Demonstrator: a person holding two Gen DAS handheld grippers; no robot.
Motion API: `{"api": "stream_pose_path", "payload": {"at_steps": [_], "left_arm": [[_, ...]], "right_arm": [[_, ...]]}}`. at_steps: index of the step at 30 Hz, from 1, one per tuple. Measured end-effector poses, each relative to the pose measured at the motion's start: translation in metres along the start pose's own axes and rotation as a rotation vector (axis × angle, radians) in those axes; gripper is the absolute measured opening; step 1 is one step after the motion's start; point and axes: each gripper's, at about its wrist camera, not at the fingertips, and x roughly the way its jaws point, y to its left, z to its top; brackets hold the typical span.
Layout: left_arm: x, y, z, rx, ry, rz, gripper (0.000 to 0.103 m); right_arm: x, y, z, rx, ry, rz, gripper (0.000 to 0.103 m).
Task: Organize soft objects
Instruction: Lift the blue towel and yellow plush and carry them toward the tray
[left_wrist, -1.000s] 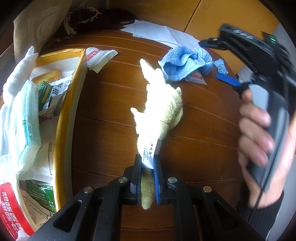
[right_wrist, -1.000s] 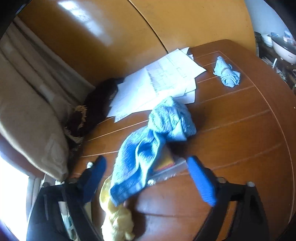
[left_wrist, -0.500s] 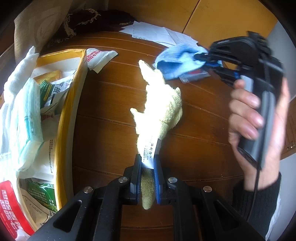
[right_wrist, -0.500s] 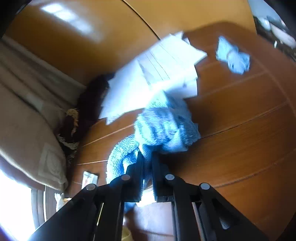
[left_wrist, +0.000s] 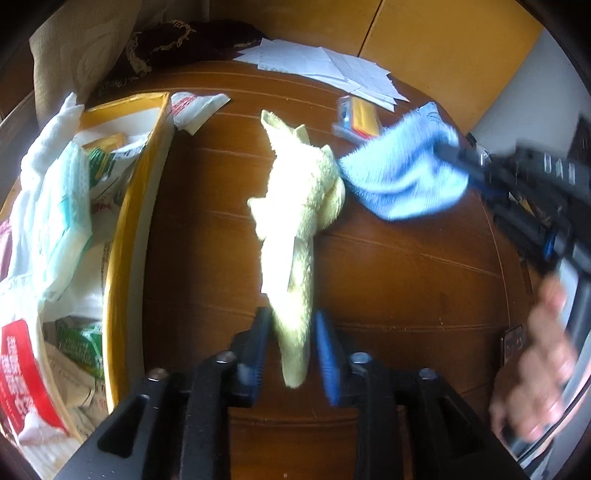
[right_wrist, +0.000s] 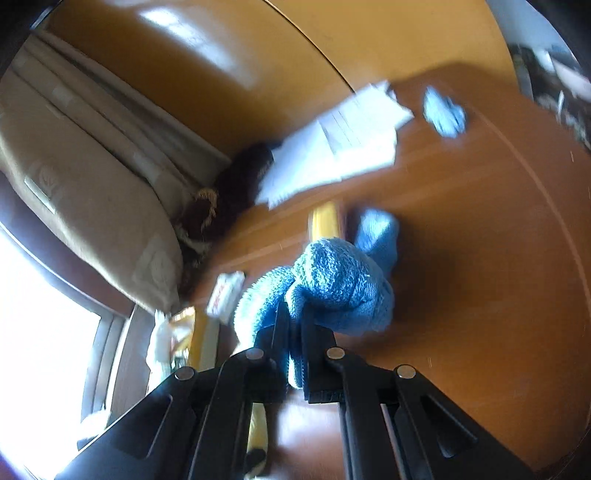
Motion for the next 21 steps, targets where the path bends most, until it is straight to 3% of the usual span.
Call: {"api": "stream_pose_path", "payload": {"at_steps": [2,8,10,11,12,15,21], "left_arm": [[-0.008,0.003,-0.004,-0.01,-0.014,-0.01,0.045],[-0.032,0.004,-0.006,-0.013,-0.072,-0.039,0.045],[-0.038,0.005,-0.002,-0.017,-0.104,-0.03,0.045],[-0.04,0.005,0.002,-0.02,-0.117,-0.025,0.045],[-0.04,0.006,0.005,-0.022,-0.126,-0.02,0.045],[-0.032,0.007,0.018,-0.033,-0.128,-0.003,0.045],[-0.012,0.004,0.049,-0.034,-0.141,0.038,0.045]], "right_arm": [[-0.001,-0.005,-0.012,0.001,0.028,0.011,0.005],[-0.008,-0.013,-0.033,0.002,0.047,-0.013,0.009],[-0.011,-0.012,-0.038,0.008,0.049,-0.029,0.031],[-0.014,-0.012,-0.04,0.016,0.042,-0.035,0.053],[-0.019,-0.012,-0.043,0.014,0.026,-0.036,0.063],[-0.034,-0.01,-0.046,-0.004,-0.026,-0.049,0.065],[-0.024,-0.019,-0.027,0.058,-0.031,-0.059,0.069]]}}
